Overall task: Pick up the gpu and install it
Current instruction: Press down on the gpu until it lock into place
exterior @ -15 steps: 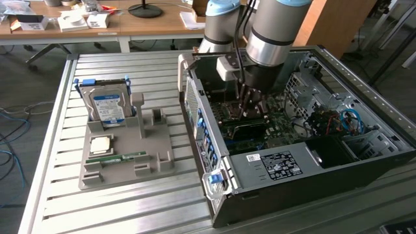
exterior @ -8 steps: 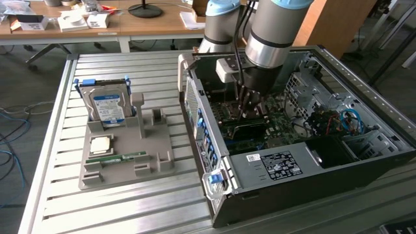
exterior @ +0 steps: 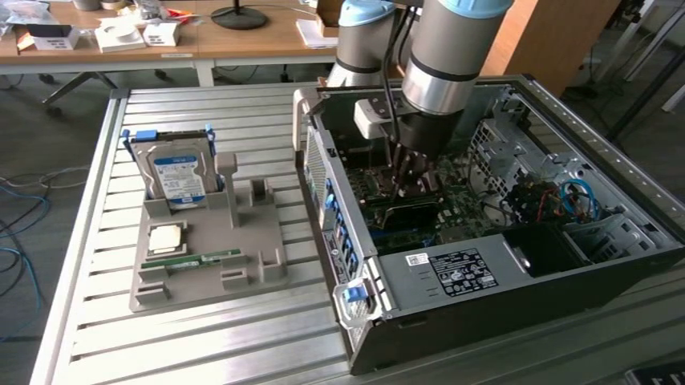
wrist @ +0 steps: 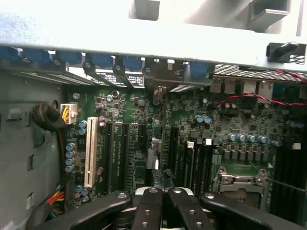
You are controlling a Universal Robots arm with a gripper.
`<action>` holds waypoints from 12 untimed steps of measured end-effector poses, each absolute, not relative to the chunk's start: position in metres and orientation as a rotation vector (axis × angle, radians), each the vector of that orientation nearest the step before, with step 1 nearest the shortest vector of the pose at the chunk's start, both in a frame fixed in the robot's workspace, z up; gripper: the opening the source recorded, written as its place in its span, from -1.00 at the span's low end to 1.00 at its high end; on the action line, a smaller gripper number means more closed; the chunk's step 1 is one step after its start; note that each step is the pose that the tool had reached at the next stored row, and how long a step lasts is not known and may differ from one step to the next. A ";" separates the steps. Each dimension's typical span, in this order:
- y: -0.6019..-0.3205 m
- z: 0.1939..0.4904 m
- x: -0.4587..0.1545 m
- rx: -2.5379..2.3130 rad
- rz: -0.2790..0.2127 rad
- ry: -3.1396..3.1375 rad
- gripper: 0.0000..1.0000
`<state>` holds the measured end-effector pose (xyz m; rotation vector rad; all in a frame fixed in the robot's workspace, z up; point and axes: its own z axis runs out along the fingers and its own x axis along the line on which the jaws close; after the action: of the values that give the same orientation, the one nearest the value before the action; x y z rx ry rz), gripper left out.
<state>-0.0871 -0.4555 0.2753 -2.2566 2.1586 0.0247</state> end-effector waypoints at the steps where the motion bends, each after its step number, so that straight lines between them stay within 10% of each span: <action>1: -0.455 0.275 -0.087 -2.257 0.021 2.161 -0.79; 12: -0.452 0.272 -0.088 -2.257 0.021 2.162 -0.79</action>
<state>-0.0883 -0.4518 0.2716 -2.2565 2.1619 0.0207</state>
